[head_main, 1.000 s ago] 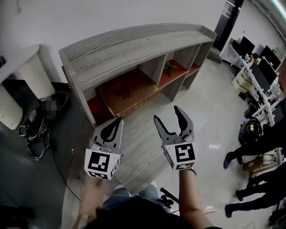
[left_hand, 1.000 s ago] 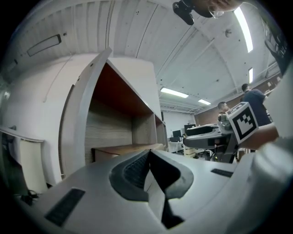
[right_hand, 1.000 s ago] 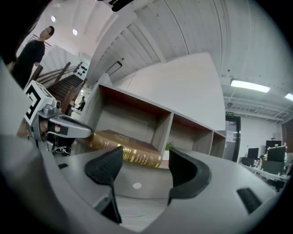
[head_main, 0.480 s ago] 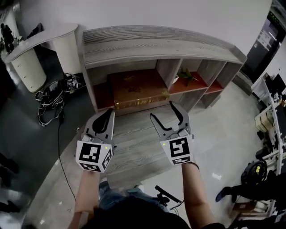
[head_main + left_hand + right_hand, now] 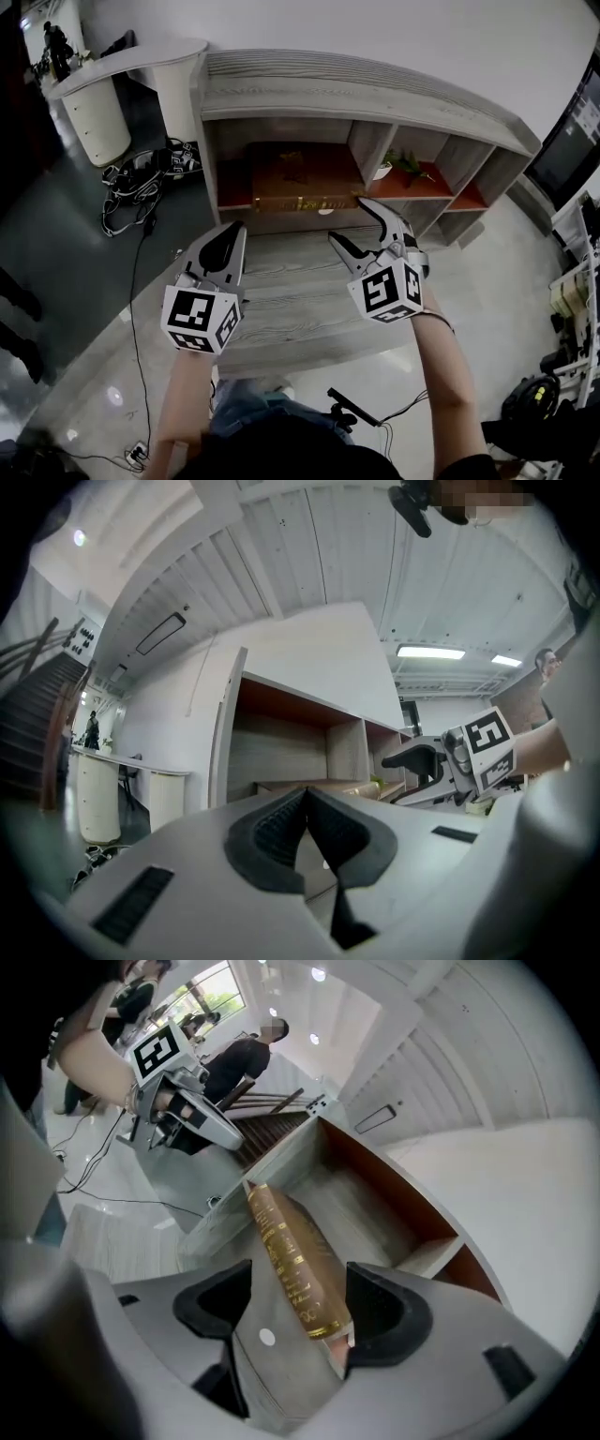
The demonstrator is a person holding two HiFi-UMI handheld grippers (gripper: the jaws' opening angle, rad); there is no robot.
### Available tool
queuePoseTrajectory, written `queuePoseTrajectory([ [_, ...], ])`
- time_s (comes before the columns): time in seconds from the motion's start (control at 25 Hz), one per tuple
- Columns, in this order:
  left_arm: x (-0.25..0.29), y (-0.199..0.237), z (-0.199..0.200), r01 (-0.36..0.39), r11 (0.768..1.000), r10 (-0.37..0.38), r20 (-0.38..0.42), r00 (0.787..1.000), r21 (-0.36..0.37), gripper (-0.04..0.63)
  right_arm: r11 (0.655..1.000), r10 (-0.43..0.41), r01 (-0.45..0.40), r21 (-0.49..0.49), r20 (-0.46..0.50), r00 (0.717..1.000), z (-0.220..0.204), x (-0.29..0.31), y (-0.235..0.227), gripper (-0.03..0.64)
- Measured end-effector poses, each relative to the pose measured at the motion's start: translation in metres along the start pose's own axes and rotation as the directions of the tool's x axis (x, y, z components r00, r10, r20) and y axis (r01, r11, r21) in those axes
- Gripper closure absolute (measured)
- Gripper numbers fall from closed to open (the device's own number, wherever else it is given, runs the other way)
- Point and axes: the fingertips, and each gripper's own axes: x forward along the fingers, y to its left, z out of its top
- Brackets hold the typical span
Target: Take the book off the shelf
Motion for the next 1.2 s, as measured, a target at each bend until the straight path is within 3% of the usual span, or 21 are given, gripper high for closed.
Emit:
queuePoseTrajectory([
  [0.2, 0.003, 0.001, 0.002, -0.012, 1.000, 0.012, 0.002, 1.000, -0.004, 0.583, 0.990, 0.127, -0.130, -0.049, -0.059, 0.990, -0.001, 0.014, 0.004, 0.291],
  [0.32, 0.007, -0.001, 0.002, -0.001, 1.000, 0.001, 0.000, 1.000, -0.002, 0.584, 0.977, 0.147, -0.161, -0.138, -0.107, 0.983, -0.002, 0.024, 0.007, 0.291],
  [0.8, 0.007, 0.017, 0.005, 0.014, 1.000, -0.014, -0.010, 1.000, 0.007, 0.583, 0.915, 0.058, -0.129, -0.382, -0.193, 0.979, 0.012, 0.089, 0.018, 0.291],
  [1.2, 0.004, 0.032, 0.003, 0.005, 1.000, -0.005, -0.019, 1.000, -0.004, 0.583, 0.889, 0.003, -0.116, -0.443, -0.249, 0.969, 0.005, 0.122, 0.024, 0.290],
])
